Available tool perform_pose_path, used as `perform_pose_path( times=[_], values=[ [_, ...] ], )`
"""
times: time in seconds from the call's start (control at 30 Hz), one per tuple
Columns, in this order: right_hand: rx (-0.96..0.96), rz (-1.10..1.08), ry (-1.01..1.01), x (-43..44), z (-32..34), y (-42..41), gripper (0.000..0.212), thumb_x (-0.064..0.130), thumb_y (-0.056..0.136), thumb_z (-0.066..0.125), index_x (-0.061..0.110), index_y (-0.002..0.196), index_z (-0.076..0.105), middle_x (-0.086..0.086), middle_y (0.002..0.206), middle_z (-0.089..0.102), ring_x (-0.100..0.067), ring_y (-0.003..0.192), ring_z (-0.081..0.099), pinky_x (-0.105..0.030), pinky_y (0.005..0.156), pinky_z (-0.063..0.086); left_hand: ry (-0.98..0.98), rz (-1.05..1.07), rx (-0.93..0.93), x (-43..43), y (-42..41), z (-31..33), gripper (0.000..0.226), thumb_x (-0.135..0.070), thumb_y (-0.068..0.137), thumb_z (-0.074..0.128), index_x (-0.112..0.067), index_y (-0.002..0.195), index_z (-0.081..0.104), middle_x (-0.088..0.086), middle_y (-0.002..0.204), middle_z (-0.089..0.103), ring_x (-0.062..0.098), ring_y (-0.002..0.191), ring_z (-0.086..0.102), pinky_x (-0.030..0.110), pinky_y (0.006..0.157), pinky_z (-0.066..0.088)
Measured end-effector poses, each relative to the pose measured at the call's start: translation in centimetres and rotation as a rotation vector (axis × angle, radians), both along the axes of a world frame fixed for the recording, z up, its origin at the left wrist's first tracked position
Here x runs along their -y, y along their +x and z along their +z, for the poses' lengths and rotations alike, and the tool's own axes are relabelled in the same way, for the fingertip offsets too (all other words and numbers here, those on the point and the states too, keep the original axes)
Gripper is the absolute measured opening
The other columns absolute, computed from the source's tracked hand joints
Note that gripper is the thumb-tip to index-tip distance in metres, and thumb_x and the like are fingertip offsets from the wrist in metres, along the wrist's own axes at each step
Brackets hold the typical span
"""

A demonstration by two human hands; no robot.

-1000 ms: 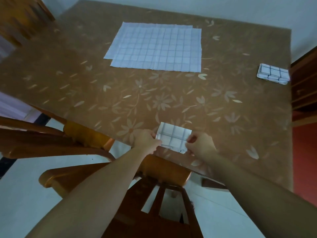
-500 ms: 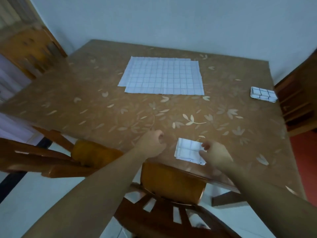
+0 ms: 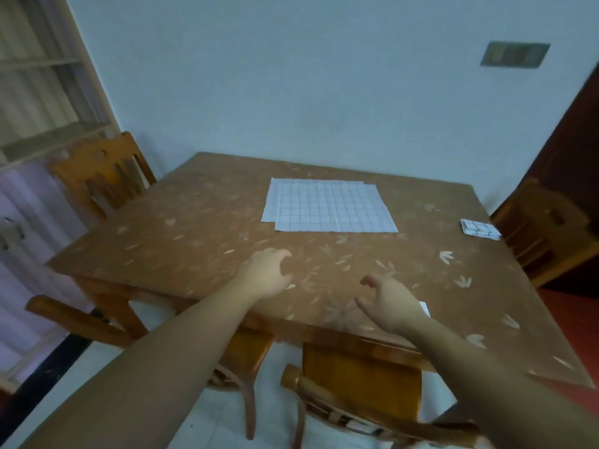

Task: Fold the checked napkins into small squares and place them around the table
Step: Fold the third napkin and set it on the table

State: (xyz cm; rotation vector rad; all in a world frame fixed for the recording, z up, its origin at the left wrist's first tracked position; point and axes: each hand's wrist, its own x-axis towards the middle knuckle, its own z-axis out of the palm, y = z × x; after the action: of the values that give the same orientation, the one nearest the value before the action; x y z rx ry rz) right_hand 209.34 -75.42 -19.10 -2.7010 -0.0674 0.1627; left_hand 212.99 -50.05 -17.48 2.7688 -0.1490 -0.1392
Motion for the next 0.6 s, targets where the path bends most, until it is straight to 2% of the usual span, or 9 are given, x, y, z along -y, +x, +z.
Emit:
perform_pose_path(
  times=[0.13,0.3,0.43,0.6],
  values=[
    [0.054,0.044,0.029,-4.3,0.9,-2.3,0.050,0.046,0.091,0.057,0.021,0.134,0.052,-0.003,0.136,0.055,-0.024,0.121,0.054,-0.039,0.099,0.046,0.061,0.030,0.041,-3.3,-3.5,1.3,0.052,-0.046,0.090,0.057,-0.032,0.138,0.046,-0.002,0.146,0.045,0.025,0.134,0.042,0.042,0.108,0.038],
    [0.003,0.044,0.047,-8.5,0.8,-4.5,0.055,0.053,0.091,0.053,0.023,0.137,0.048,-0.002,0.139,0.051,-0.025,0.122,0.053,-0.040,0.101,0.045,0.147,-0.015,0.031,-7.1,-4.1,2.2,0.056,-0.054,0.091,0.052,-0.033,0.141,0.042,-0.002,0.150,0.041,0.026,0.136,0.039,0.047,0.109,0.036],
    [0.027,-0.009,0.015,-11.4,0.9,-1.2,0.059,0.057,0.092,0.048,0.023,0.140,0.045,-0.002,0.143,0.049,-0.025,0.124,0.052,-0.040,0.100,0.045,0.108,-0.047,0.057,-10.0,-0.8,1.8,0.056,-0.054,0.092,0.050,-0.033,0.143,0.040,-0.002,0.151,0.041,0.024,0.137,0.039,0.047,0.109,0.036],
    [0.013,-0.085,-0.020,-17.0,-1.5,6.1,0.062,0.058,0.094,0.044,0.025,0.145,0.040,-0.001,0.151,0.042,-0.024,0.130,0.049,-0.043,0.104,0.045,0.085,-0.098,0.030,-14.7,7.2,-0.8,0.059,-0.056,0.094,0.046,-0.031,0.146,0.036,-0.003,0.154,0.036,0.023,0.141,0.033,0.048,0.111,0.032]
  ],
)
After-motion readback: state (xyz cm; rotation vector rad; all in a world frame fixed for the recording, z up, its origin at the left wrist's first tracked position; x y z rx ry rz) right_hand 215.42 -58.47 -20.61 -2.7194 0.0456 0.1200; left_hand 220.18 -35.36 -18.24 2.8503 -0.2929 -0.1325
